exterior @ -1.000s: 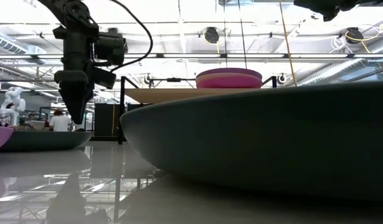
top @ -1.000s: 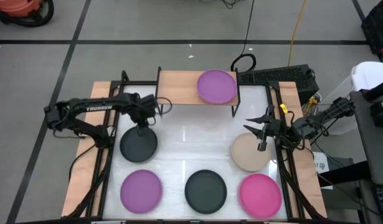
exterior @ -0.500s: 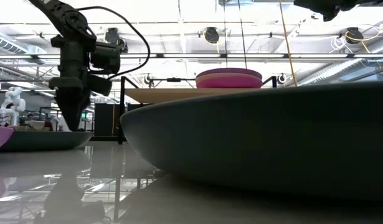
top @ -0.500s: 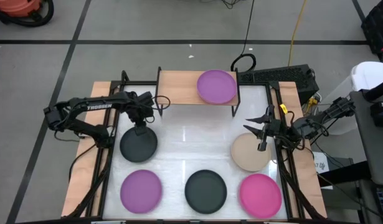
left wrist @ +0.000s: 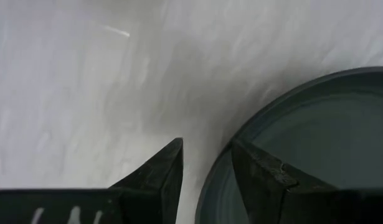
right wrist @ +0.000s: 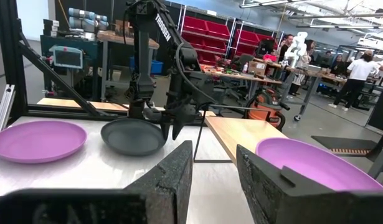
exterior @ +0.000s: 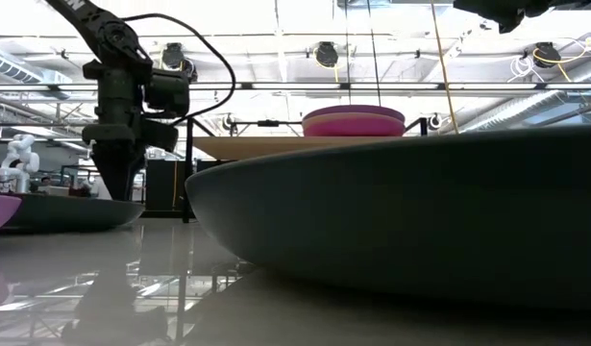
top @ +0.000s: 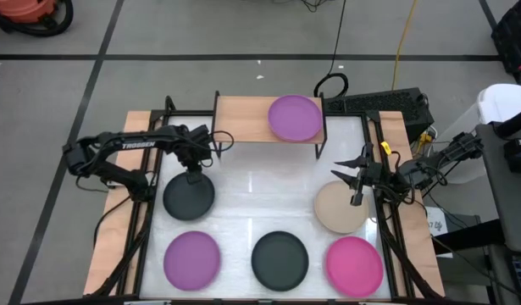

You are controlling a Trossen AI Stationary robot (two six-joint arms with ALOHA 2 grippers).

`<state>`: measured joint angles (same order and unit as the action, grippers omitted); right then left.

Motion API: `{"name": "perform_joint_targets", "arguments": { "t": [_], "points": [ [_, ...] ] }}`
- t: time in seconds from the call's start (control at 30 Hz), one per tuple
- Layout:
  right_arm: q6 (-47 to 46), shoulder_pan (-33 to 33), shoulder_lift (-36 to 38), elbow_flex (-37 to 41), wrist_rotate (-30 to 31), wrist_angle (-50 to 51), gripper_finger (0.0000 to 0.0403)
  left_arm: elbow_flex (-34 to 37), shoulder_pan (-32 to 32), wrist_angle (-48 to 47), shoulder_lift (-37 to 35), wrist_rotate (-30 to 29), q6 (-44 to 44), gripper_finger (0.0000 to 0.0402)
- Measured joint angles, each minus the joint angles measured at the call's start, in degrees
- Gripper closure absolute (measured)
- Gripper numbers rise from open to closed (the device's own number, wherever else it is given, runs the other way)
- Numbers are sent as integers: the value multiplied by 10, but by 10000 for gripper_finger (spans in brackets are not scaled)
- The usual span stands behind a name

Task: Place and stack plates onto a shelf
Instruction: Stack the top black plate on top of the violet plate on the shelf

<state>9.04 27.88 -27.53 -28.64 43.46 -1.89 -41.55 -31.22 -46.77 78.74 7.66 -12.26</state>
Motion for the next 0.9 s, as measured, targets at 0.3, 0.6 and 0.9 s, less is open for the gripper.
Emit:
{"name": "perform_joint_targets", "arguments": {
  "t": [0.3,0.6,0.9],
  "points": [
    [1,0,0,0,0,0,293,-1,0,6,19,1,-14,259],
    [1,0,0,0,0,0,293,1,6,-25,-9,17,-16,259],
    [0,0,0,0,0,0,293,0,25,-32,-11,17,-11,259]
  ]
}}
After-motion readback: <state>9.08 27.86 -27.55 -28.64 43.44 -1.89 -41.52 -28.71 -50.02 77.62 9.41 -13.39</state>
